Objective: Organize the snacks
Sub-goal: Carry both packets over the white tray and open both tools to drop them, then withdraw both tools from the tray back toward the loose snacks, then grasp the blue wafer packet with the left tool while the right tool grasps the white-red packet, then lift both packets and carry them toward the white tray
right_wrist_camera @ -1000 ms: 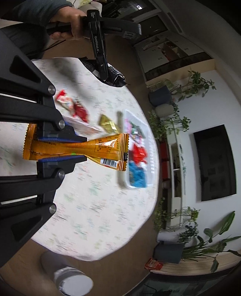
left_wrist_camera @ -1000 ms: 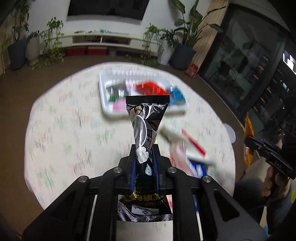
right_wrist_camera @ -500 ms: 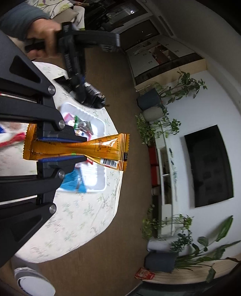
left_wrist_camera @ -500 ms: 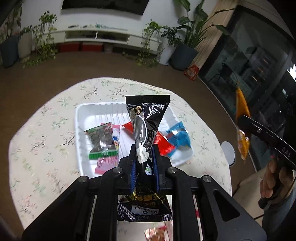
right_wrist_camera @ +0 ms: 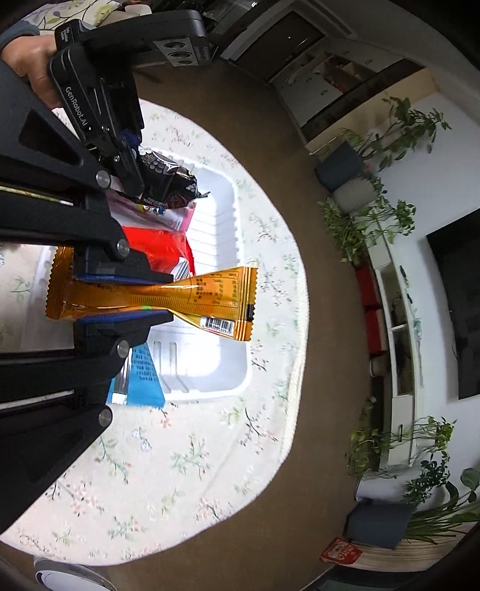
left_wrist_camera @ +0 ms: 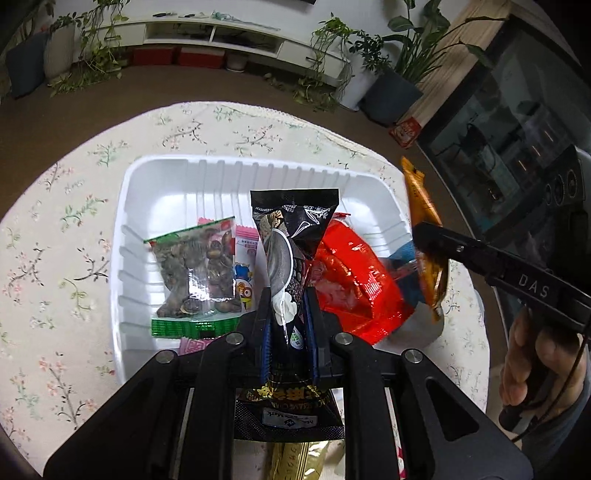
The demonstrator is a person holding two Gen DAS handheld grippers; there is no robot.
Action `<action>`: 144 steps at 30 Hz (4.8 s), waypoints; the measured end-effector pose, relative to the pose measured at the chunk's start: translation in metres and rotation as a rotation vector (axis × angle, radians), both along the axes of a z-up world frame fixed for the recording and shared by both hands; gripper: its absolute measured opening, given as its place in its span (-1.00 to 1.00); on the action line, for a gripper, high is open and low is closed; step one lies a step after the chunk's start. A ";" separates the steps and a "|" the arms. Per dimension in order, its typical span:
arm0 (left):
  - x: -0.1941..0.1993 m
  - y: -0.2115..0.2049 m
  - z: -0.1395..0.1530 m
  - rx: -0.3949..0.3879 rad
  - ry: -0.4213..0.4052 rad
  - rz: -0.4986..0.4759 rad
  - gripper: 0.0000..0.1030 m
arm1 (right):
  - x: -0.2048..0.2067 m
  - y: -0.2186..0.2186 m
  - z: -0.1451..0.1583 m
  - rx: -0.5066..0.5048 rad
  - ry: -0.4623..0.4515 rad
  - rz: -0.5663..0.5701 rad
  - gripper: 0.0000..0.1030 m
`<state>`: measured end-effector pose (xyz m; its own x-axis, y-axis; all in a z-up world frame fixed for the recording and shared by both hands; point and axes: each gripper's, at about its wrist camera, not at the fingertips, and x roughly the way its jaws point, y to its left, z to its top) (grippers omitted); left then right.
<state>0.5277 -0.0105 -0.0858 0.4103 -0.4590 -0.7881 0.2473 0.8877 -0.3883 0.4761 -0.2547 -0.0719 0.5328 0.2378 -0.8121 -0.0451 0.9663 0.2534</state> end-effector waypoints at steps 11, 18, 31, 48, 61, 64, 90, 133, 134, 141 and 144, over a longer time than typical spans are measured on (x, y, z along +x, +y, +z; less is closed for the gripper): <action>0.023 -0.009 -0.032 0.002 0.052 0.030 -0.73 | 0.014 0.014 -0.024 -0.069 0.056 0.004 -0.68; 0.023 -0.005 -0.031 0.021 0.038 0.054 -0.71 | 0.016 0.016 -0.032 -0.087 0.062 0.006 -0.47; -0.001 -0.013 0.006 0.057 -0.042 0.020 0.34 | 0.007 0.012 -0.015 -0.080 0.016 -0.035 0.00; -0.149 0.045 0.091 0.064 -0.271 0.039 0.99 | -0.115 -0.033 0.092 0.177 -0.278 -0.074 0.99; -0.310 0.079 0.021 0.008 -0.063 0.072 0.99 | -0.302 -0.021 0.054 0.281 -0.306 -0.071 0.99; -0.333 0.070 0.009 0.040 -0.043 0.052 0.99 | -0.331 -0.010 0.029 0.296 -0.266 -0.076 0.99; -0.340 -0.074 0.000 0.230 -0.103 -0.264 0.08 | -0.353 -0.012 0.003 0.164 -0.270 -0.158 0.76; -0.367 -0.034 -0.008 0.178 -0.051 -0.201 -0.31 | -0.235 0.050 -0.019 -0.164 -0.060 0.237 0.53; -0.368 -0.033 -0.008 0.176 -0.052 -0.202 -0.31 | -0.232 0.053 -0.023 -0.178 -0.046 0.254 0.51; -0.374 -0.025 -0.007 0.147 -0.051 -0.199 -0.31 | -0.231 0.070 -0.044 -0.311 -0.016 0.322 0.31; -0.376 -0.024 -0.007 0.139 -0.053 -0.196 -0.31 | -0.227 0.076 -0.048 -0.361 -0.031 0.336 0.31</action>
